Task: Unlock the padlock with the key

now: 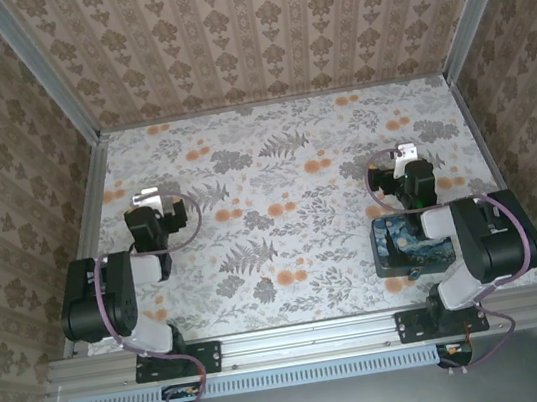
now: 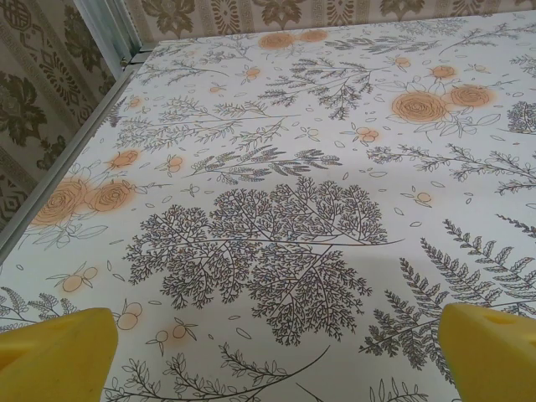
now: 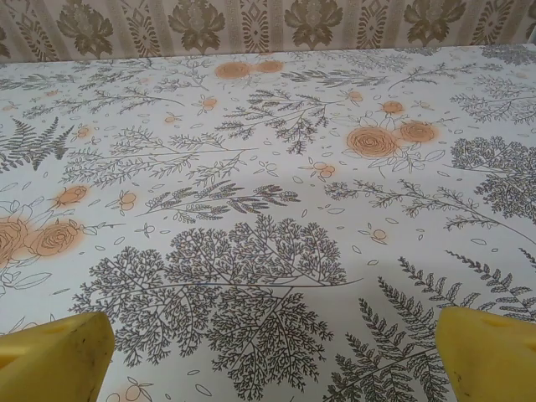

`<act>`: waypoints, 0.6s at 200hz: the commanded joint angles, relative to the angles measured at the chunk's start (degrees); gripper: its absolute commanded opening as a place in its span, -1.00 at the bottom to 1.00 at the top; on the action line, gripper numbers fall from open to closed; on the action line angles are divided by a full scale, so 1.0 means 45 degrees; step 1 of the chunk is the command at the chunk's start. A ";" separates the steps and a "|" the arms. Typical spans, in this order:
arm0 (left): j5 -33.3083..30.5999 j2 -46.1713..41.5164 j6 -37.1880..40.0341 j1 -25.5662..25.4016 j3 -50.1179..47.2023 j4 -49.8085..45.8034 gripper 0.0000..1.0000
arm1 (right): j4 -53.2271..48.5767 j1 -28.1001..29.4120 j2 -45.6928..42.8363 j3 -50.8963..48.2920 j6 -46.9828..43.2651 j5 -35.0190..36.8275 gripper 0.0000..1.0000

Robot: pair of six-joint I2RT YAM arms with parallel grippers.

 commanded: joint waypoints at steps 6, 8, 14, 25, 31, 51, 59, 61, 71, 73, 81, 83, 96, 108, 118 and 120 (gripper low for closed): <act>0.0171 -0.0054 0.0208 0.0069 0.0170 0.0143 1.00 | 0.0120 -0.0017 -0.0087 0.0045 0.0099 -0.0281 0.99; 0.0180 -0.0049 0.0209 0.0073 0.0170 0.0143 1.00 | 0.0120 -0.0017 -0.0089 0.0046 0.0094 -0.0279 0.99; 0.0182 -0.0055 0.0207 0.0070 0.0170 0.0144 1.00 | 0.0120 -0.0017 -0.0079 0.0054 0.0093 -0.0281 0.99; 0.0177 -0.0044 0.0198 0.0081 0.0170 0.0143 1.00 | 0.0120 -0.0017 -0.0089 0.0039 0.0093 -0.0283 0.99; 0.0185 -0.0044 0.0204 0.0073 0.0170 0.0146 1.00 | 0.0120 -0.0017 -0.0079 0.0056 0.0093 -0.0278 0.99; 0.0170 -0.0021 0.0206 0.0076 0.0172 0.0153 1.00 | 0.0120 -0.0017 -0.0081 0.0063 0.0091 -0.0278 0.99; 0.0171 -0.0023 0.0207 0.0073 0.0170 0.0144 1.00 | 0.0120 -0.0017 -0.0081 0.0054 0.0093 -0.0280 0.99; 0.0185 -0.0021 0.0194 0.0074 0.0170 0.0143 1.00 | 0.0120 -0.0017 -0.0077 0.0054 0.0093 -0.0284 0.99; 0.0171 -0.0025 0.0204 0.0070 0.0170 0.0145 1.00 | 0.0124 -0.0017 -0.0068 0.0053 0.0093 -0.0278 0.99; 0.0171 -0.0022 0.0208 0.0069 0.0170 0.0144 1.00 | 0.0121 -0.0017 -0.0084 0.0058 0.0093 -0.0283 0.99; 0.0170 -0.0030 0.0207 0.0076 0.0170 0.0144 1.00 | 0.0120 -0.0017 -0.0086 0.0054 0.0091 -0.0273 0.99; 0.0170 -0.0023 0.0208 0.0070 0.0170 0.0153 1.00 | 0.0120 -0.0017 -0.0088 0.0054 0.0092 -0.0277 0.99; 0.0172 -0.0038 0.0199 0.0069 0.0171 0.0145 1.00 | 0.0111 -0.0017 -0.0089 0.0044 0.0093 -0.0278 0.99; 0.0200 -0.0030 0.0183 0.0093 0.0170 0.0145 1.00 | 0.0120 -0.0017 -0.0072 0.0053 0.0095 -0.0279 0.99; 0.0260 -0.0043 0.0199 0.0127 0.0170 0.0143 1.00 | 0.0114 -0.0017 -0.0074 0.0053 0.0093 -0.0288 0.99; 0.0251 -0.0046 0.0192 0.0117 0.0170 0.0143 1.00 | 0.0118 -0.0017 -0.0081 0.0053 0.0102 -0.0286 0.99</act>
